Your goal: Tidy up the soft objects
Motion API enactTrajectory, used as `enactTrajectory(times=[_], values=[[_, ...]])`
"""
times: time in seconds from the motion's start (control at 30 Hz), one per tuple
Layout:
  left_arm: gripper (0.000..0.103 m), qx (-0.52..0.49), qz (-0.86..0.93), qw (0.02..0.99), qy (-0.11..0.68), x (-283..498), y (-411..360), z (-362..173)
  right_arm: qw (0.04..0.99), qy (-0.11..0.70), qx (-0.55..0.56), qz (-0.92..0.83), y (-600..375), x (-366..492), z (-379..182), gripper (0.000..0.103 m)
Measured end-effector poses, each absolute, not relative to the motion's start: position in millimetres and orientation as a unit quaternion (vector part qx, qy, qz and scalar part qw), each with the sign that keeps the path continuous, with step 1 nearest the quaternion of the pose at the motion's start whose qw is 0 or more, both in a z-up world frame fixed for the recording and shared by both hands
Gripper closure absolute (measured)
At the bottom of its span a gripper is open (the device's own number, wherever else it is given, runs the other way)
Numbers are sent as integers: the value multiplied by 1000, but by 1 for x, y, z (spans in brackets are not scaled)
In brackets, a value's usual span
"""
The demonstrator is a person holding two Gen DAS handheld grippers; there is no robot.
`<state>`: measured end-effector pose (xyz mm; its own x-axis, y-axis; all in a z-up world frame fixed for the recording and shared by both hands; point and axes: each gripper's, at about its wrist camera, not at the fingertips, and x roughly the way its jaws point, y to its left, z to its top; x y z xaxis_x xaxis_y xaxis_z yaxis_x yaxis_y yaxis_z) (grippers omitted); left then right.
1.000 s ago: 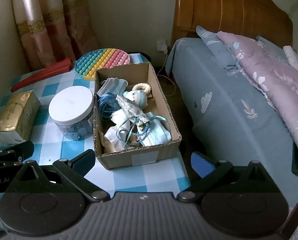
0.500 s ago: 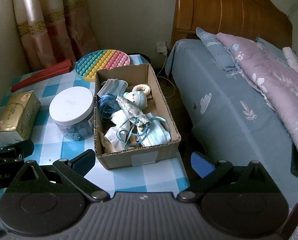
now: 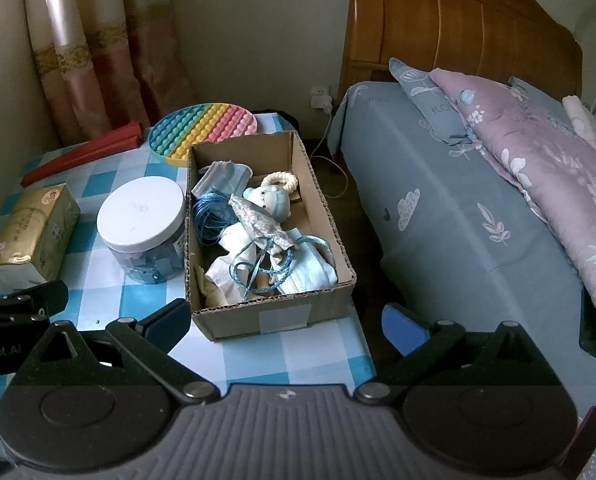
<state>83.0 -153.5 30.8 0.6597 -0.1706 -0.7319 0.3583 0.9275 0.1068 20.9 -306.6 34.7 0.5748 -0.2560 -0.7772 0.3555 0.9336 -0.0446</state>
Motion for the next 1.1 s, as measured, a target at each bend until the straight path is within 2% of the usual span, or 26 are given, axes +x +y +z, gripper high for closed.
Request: enactTrajectory(times=[1.1], values=[[1, 115, -140, 903, 390, 80, -155, 30, 886, 427, 58, -174, -307, 19, 35, 0]])
